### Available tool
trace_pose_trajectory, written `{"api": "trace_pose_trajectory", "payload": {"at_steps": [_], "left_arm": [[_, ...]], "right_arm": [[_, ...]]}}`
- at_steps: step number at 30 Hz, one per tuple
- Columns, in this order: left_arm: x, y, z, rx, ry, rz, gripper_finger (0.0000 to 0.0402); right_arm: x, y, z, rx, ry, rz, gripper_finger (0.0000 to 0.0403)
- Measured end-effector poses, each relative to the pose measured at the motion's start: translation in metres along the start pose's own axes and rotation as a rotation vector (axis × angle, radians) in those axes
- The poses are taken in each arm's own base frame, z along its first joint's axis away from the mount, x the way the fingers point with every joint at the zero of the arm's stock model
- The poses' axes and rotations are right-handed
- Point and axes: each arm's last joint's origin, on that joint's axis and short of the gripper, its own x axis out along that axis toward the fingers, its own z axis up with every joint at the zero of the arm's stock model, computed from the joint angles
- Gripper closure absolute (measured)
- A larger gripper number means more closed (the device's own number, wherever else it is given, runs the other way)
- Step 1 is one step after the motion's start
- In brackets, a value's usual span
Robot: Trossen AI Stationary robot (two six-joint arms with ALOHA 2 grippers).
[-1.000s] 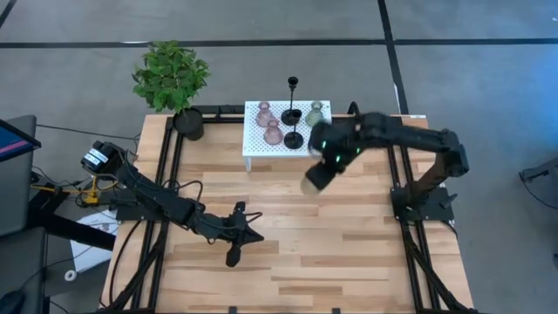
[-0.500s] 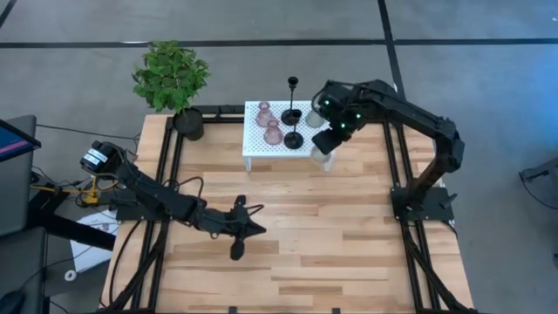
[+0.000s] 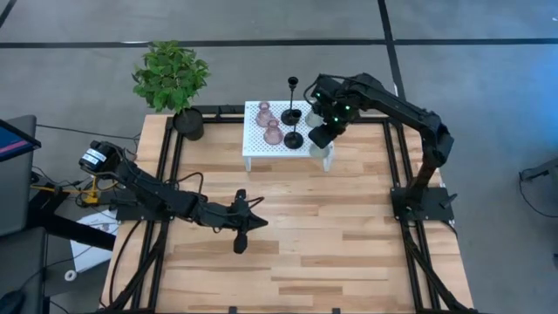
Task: Pick & Place candle stick holders
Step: Put the green candle holder on the shelf
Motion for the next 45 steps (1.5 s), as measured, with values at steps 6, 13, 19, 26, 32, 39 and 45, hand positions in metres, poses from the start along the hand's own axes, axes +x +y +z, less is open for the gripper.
{"api": "trace_pose_trajectory", "payload": {"at_steps": [6, 13, 19, 26, 32, 39, 45], "left_arm": [[0.001, 0.004, 0.001, -0.002, -0.002, 0.016, 0.0400], [0.003, 0.008, 0.002, -0.006, -0.007, 0.033, 0.0400], [0.003, 0.008, 0.002, -0.003, -0.007, 0.033, 0.0400], [0.003, 0.008, 0.002, -0.003, -0.007, 0.033, 0.0400], [0.003, 0.008, 0.002, -0.002, -0.006, 0.033, 0.0400], [0.003, 0.008, 0.002, -0.002, -0.006, 0.033, 0.0400], [0.003, 0.008, 0.002, -0.003, -0.006, 0.033, 0.0400]], "right_arm": [[-0.013, -0.006, 0.013, -0.023, -0.081, -0.046, 0.0387], [-0.022, -0.016, 0.015, 0.004, -0.099, -0.051, 0.0387], [-0.022, -0.017, 0.013, -0.014, -0.088, -0.055, 0.0387], [-0.022, -0.016, 0.012, -0.014, -0.074, -0.056, 0.0387], [-0.015, -0.011, 0.013, -0.024, -0.040, -0.055, 0.0387], [-0.008, -0.008, 0.016, -0.035, -0.023, -0.038, 0.0387], [-0.004, -0.006, 0.018, -0.046, -0.014, -0.032, 0.0387]]}}
